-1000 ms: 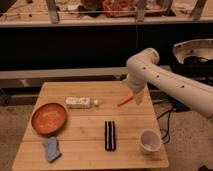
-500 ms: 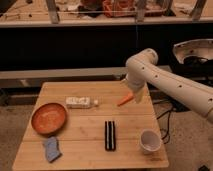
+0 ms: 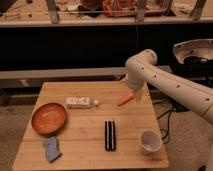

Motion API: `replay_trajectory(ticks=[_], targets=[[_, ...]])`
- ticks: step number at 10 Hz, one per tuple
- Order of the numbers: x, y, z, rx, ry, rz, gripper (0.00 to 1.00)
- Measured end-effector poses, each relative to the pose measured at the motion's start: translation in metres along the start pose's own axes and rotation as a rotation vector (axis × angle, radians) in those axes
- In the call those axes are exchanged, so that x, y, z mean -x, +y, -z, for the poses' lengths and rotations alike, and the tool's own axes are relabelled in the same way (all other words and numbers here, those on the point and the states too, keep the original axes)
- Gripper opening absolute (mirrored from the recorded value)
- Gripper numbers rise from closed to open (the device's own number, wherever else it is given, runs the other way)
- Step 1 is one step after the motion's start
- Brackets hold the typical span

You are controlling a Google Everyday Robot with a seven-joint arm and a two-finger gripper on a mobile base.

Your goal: Drag the pepper across the table

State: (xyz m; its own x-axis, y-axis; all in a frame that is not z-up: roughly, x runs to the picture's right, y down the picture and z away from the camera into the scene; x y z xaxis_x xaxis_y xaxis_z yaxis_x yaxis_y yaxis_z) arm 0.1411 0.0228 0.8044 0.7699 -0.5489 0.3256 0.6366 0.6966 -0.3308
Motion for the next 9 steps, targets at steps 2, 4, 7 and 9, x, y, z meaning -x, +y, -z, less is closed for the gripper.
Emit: replay_trajectory(ticks=[2, 4, 7, 9], targets=[[0.0, -0.004, -0.004, -0.003, -0.001, 0.023, 0.8], [-0.004, -0.004, -0.01, -0.006, -0.001, 0.052, 0.8], [-0.007, -0.007, -0.018, -0.013, -0.003, 0.089, 0.8], [-0.008, -0.008, -0.024, -0.016, -0.005, 0.117, 0.8]])
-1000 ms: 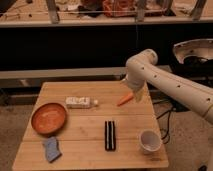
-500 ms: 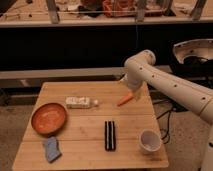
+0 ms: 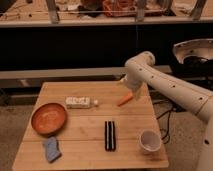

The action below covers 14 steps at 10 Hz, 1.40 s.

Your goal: Drag the pepper across the table

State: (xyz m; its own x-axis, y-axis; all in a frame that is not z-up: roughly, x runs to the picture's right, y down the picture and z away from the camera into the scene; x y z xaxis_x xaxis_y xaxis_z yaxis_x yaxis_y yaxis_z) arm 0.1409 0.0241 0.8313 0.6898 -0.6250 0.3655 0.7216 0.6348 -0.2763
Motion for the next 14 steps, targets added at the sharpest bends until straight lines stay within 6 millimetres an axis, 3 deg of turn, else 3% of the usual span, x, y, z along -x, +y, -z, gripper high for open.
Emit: replay_trajectory(ticks=[14], targets=[[-0.014, 0.002, -0.05, -0.015, -0.033, 0.125, 0.8]])
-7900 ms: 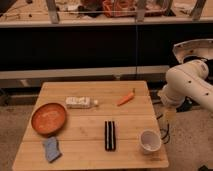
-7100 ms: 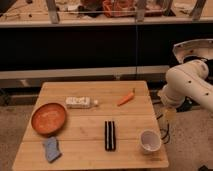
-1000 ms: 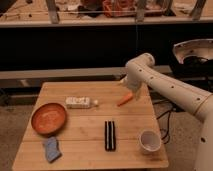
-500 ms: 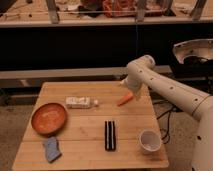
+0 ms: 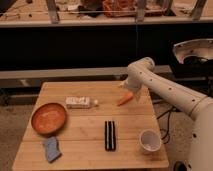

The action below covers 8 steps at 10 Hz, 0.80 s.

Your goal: Drag the pepper across the table

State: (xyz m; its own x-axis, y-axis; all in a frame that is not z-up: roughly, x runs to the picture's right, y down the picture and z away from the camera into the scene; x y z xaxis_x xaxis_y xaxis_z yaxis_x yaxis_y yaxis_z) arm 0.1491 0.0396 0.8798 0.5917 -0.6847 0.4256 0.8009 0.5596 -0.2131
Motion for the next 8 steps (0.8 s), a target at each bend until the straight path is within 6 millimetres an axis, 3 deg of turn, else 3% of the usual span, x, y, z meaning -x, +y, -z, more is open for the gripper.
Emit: replay_trajectory(ticks=[8], targets=[[-0.007, 0.001, -0.032, -0.011, -0.047, 0.079, 0.8]])
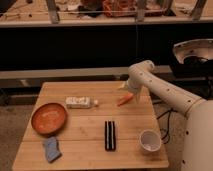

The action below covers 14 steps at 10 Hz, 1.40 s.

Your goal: Drag the pepper across the table

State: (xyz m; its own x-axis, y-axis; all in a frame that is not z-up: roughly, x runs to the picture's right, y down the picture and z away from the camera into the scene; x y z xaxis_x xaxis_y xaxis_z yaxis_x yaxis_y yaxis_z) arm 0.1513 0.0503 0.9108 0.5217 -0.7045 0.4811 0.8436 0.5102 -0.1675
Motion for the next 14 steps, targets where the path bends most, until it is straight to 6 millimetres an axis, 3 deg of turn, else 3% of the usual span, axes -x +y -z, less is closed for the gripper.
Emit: replay_trajectory(ticks=[14], targets=[[0.011, -0.015, -0.043, 0.024, -0.064, 0.1, 0.8]])
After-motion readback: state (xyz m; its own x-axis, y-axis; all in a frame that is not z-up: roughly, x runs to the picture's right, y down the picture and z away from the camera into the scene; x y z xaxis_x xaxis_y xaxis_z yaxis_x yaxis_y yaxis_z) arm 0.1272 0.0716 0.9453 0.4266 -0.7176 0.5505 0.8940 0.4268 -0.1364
